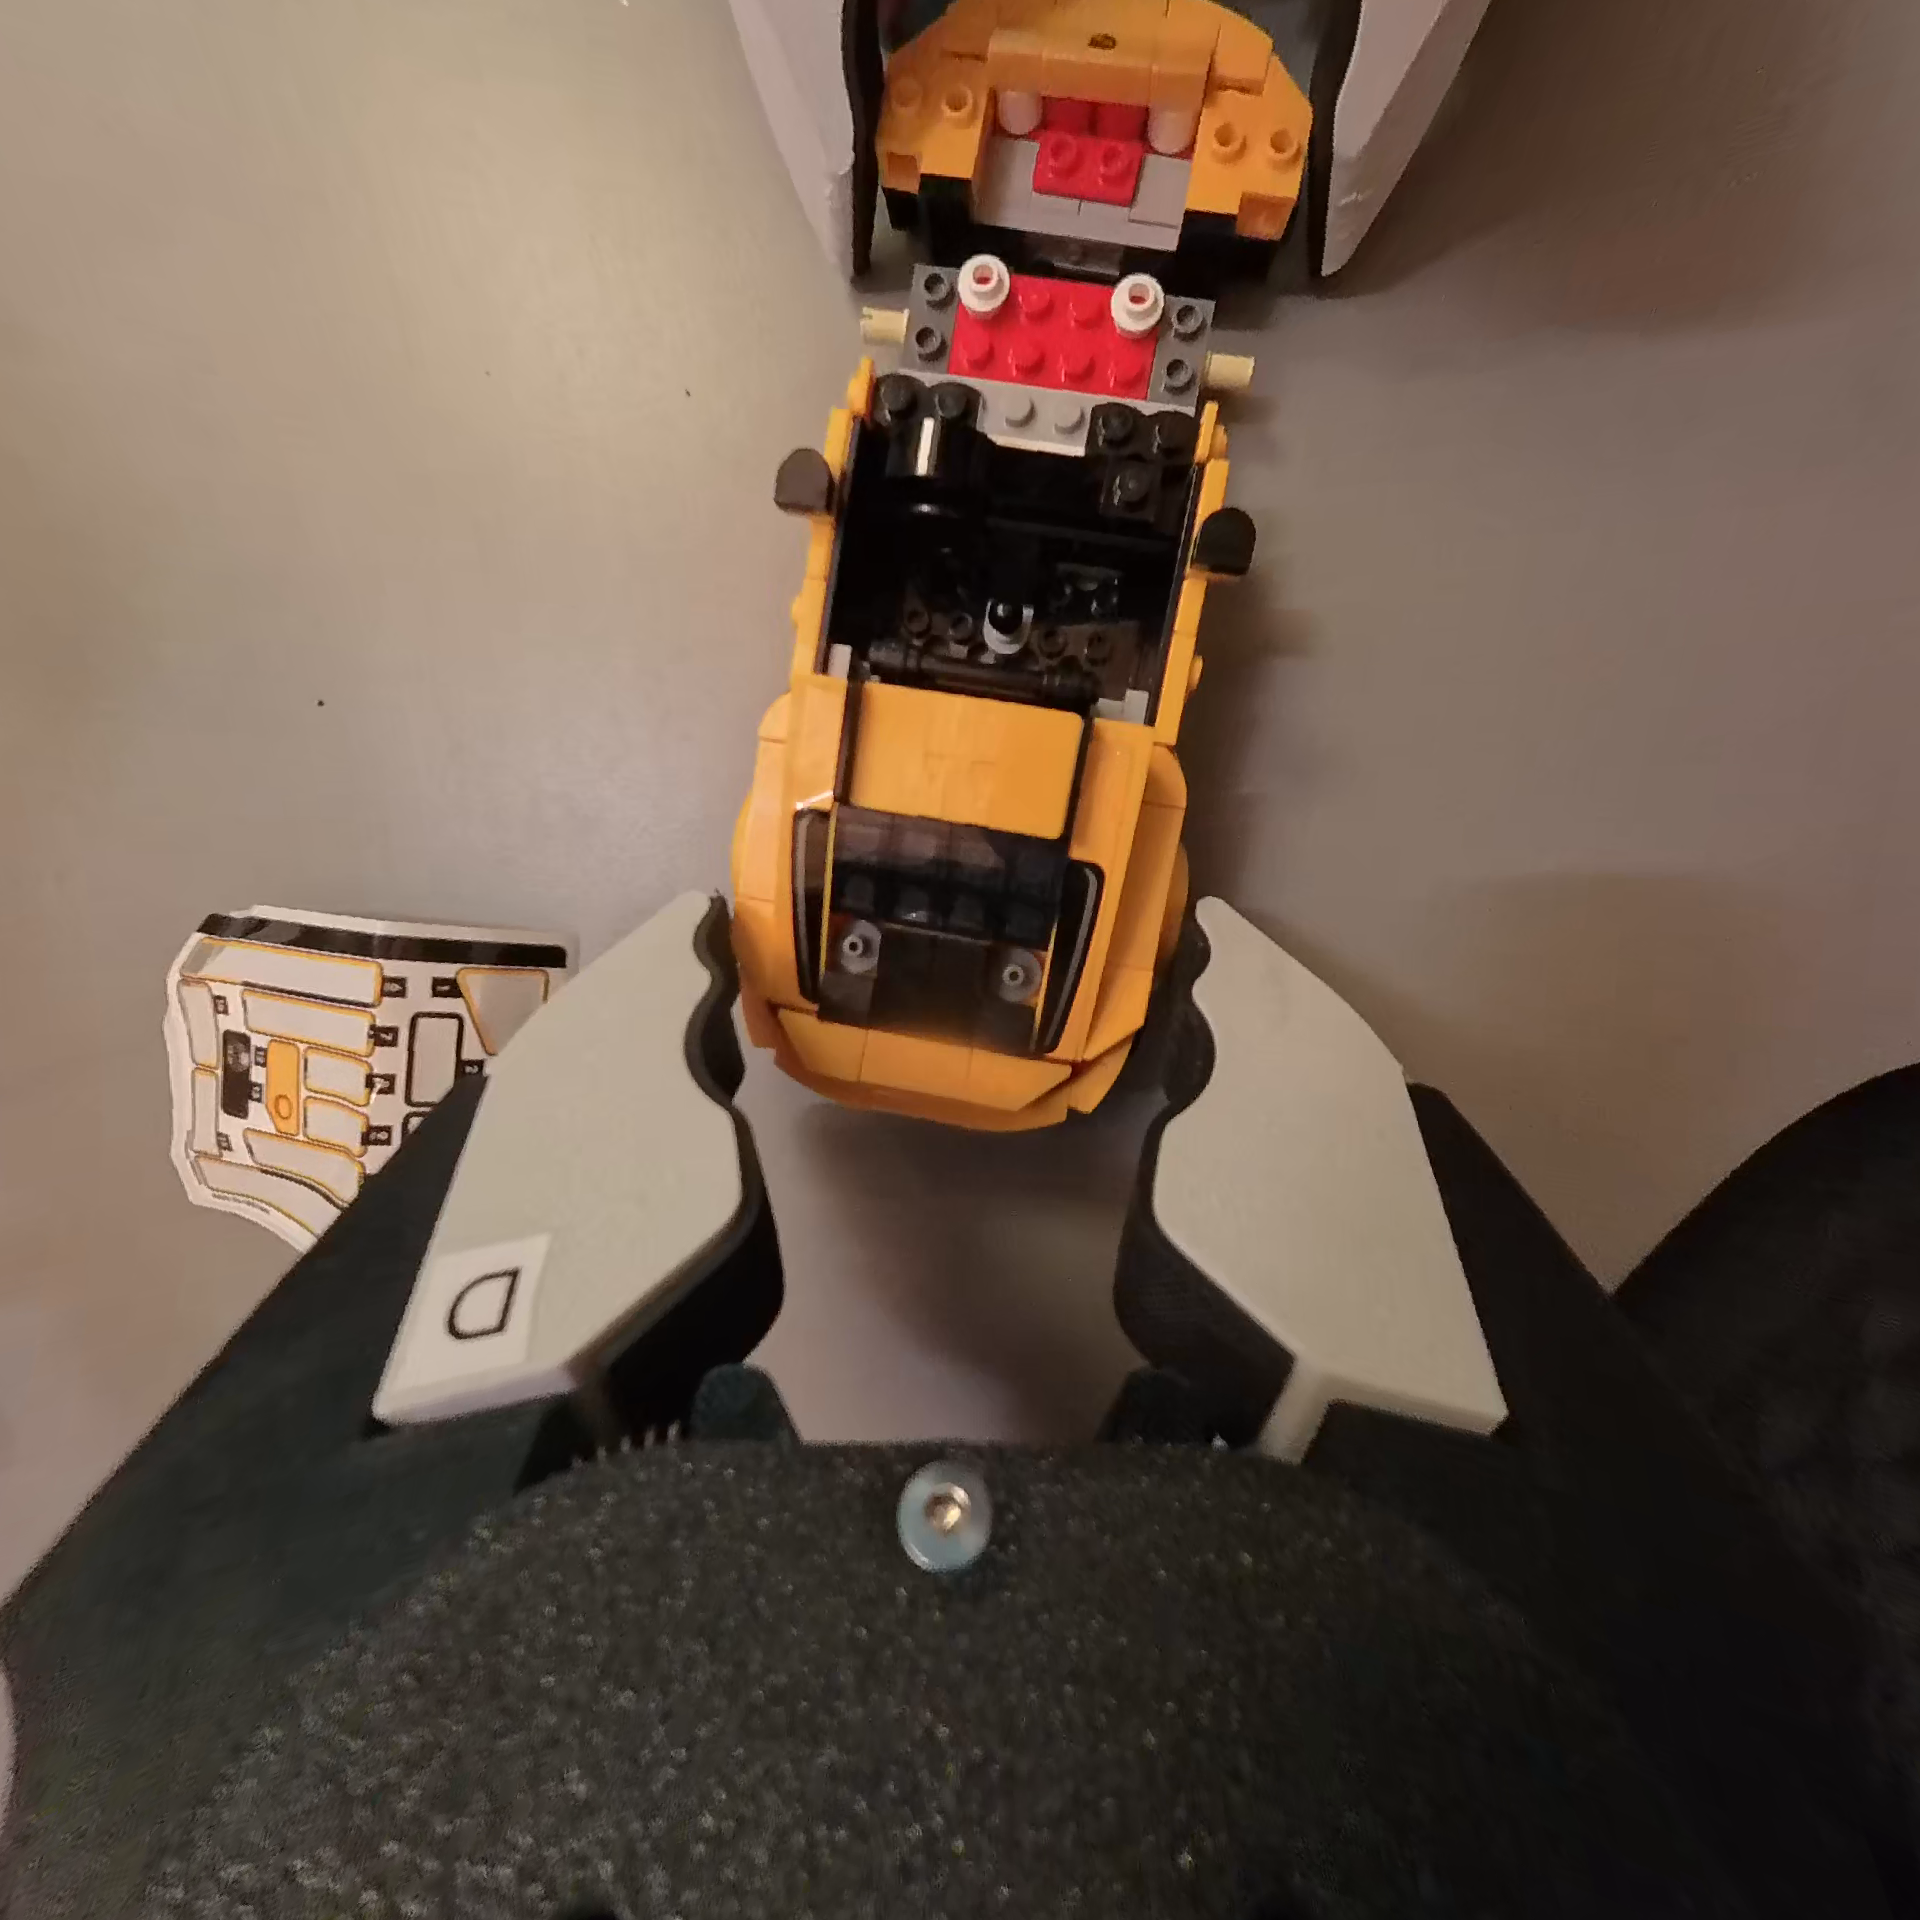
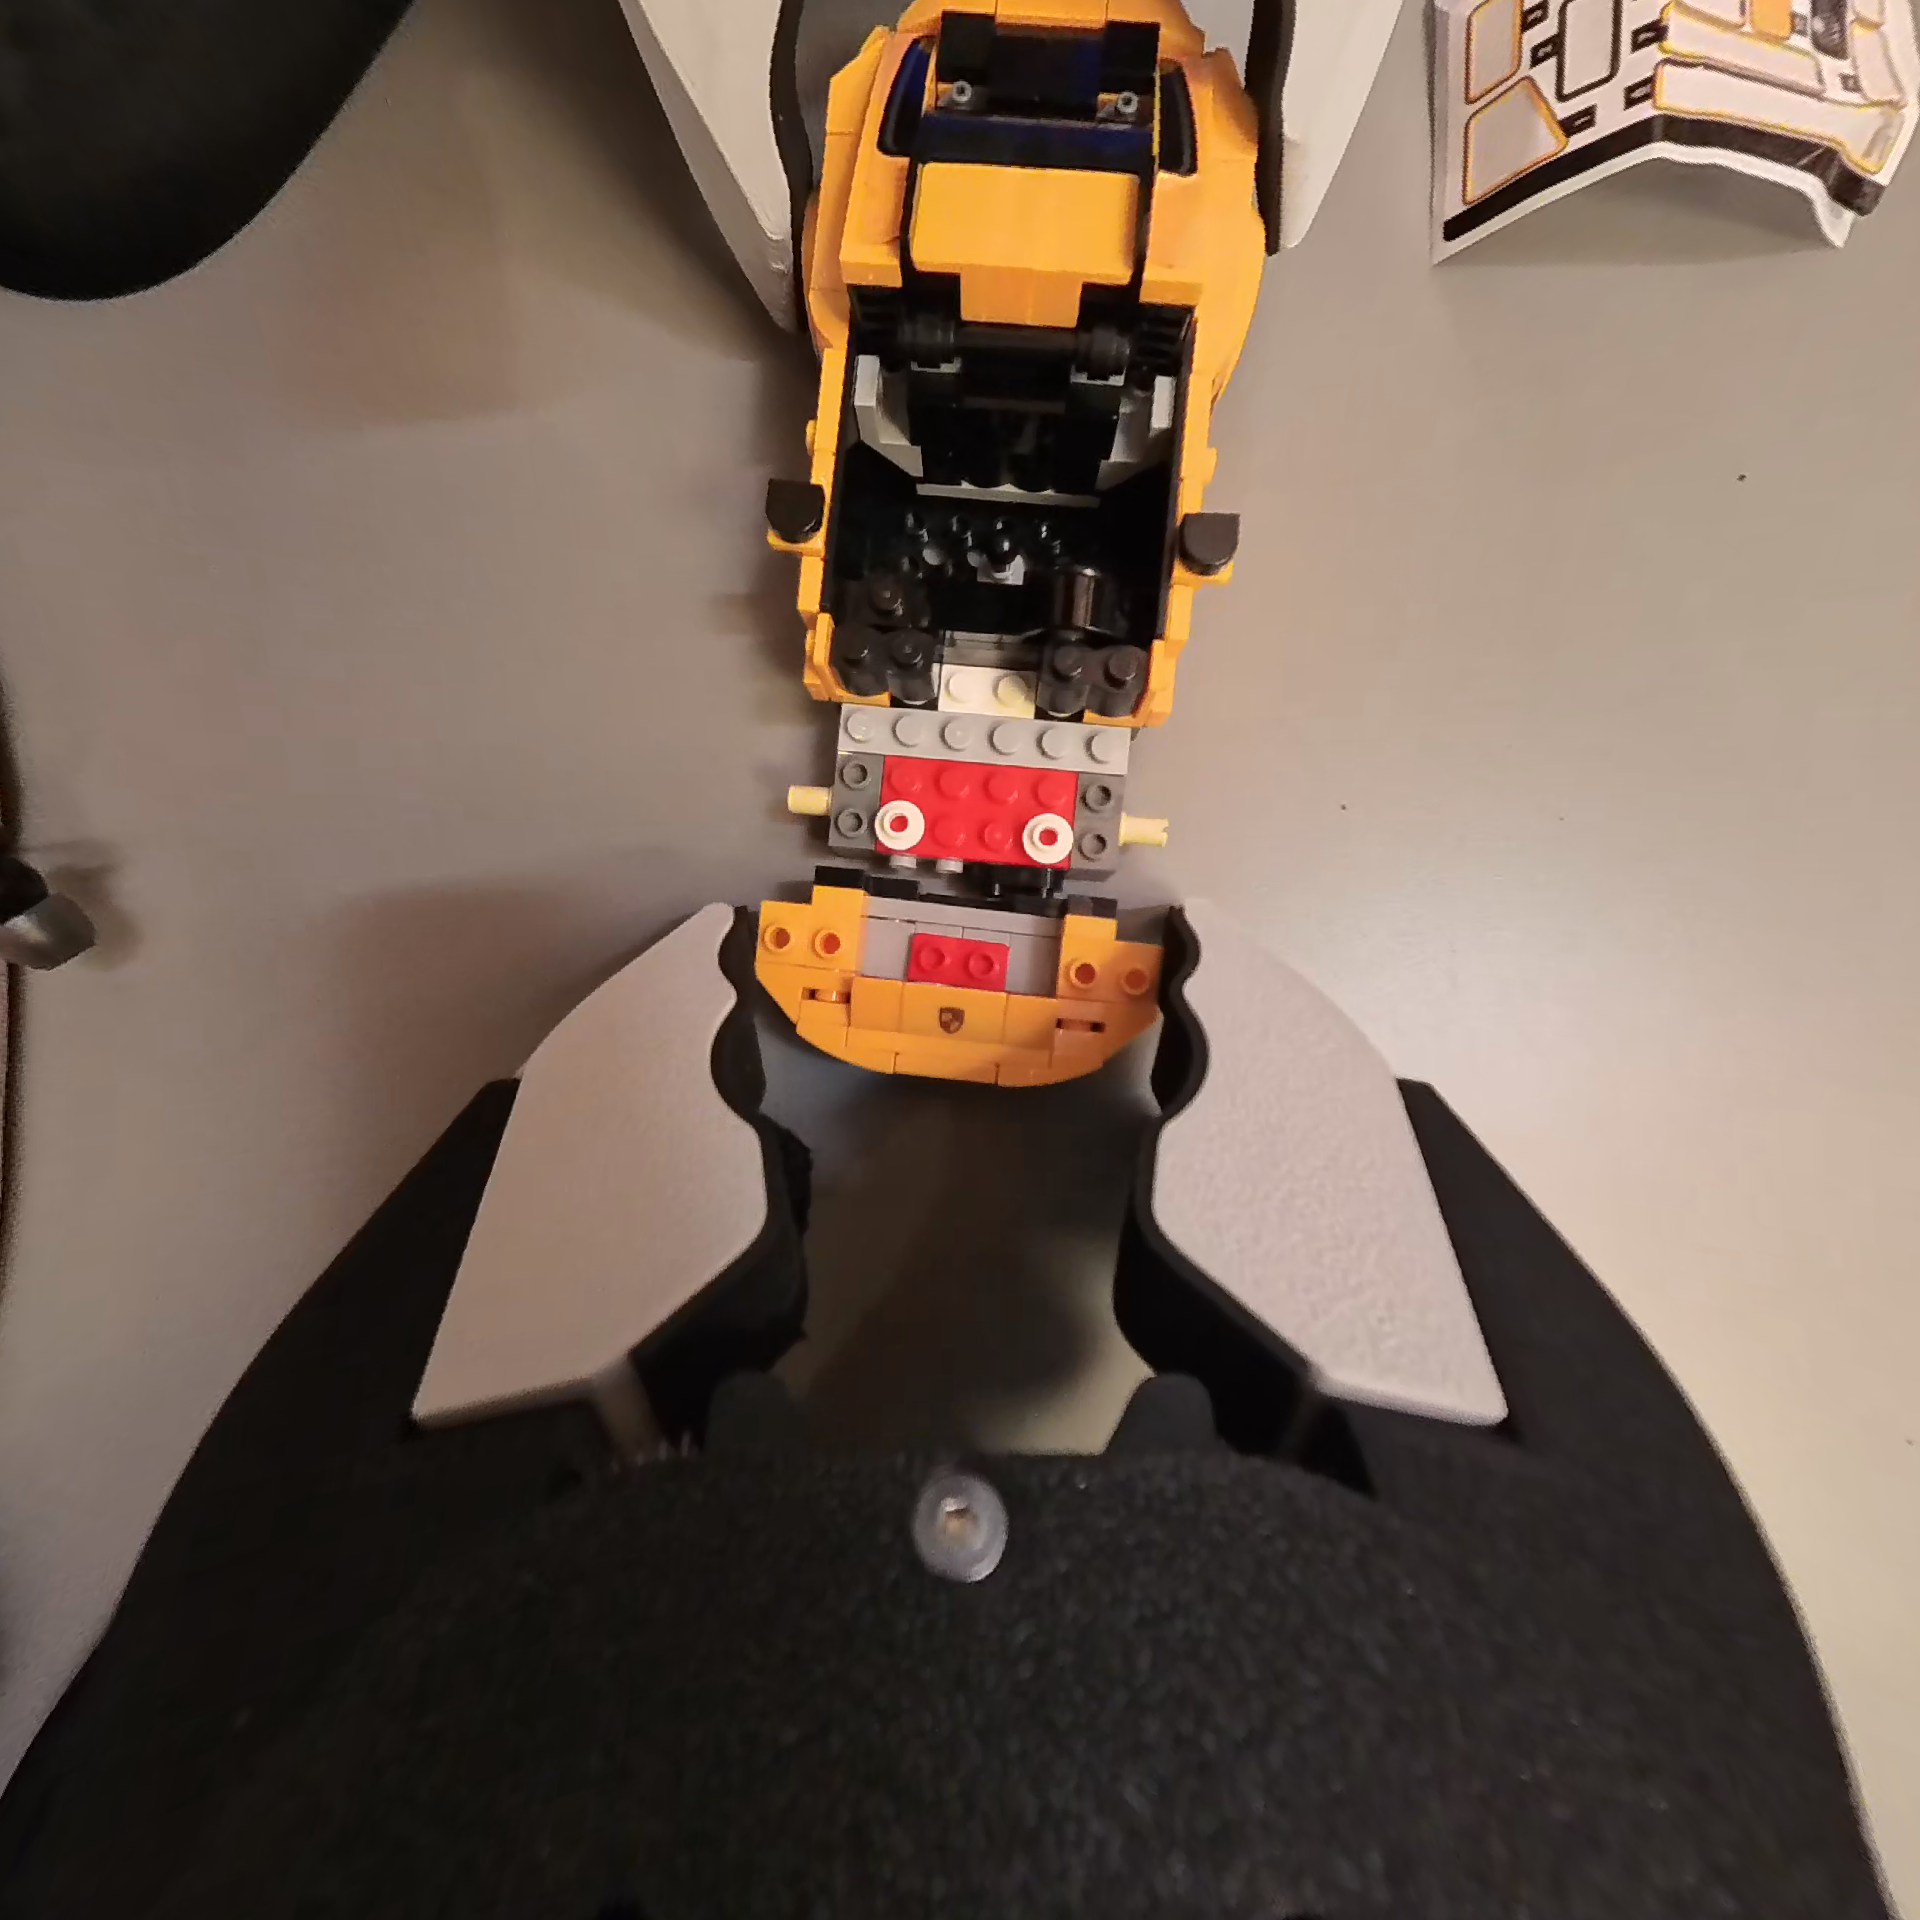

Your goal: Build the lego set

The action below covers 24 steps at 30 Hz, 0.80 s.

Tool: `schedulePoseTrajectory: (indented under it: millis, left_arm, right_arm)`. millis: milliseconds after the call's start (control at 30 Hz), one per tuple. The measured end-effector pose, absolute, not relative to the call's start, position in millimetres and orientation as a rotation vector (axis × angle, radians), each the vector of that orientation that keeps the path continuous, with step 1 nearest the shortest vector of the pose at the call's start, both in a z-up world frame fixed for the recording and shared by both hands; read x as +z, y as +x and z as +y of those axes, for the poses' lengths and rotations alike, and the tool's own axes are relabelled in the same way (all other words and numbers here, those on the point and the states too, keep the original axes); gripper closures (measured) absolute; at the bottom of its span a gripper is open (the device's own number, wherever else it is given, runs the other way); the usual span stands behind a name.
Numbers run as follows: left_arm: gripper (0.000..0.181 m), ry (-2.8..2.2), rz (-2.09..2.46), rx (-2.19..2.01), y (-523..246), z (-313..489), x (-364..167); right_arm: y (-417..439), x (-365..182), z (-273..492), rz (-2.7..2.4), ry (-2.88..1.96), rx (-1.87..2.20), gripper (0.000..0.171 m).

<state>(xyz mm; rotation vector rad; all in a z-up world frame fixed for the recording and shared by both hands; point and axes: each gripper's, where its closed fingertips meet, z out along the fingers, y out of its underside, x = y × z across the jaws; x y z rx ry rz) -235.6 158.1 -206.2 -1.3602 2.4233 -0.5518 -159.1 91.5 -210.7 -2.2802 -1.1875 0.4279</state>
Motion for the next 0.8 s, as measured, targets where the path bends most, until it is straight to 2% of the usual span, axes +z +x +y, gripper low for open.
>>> schedulePoseTrajectory:
  millis: [800]
  left_arm:
    - [0.101,-1.346,2.429,-0.557,-236.2,157.6,-205.8]
  right_arm:
    - [-154.3,-208.2,87.0,-1.205,-2.174,0.461,0.097]
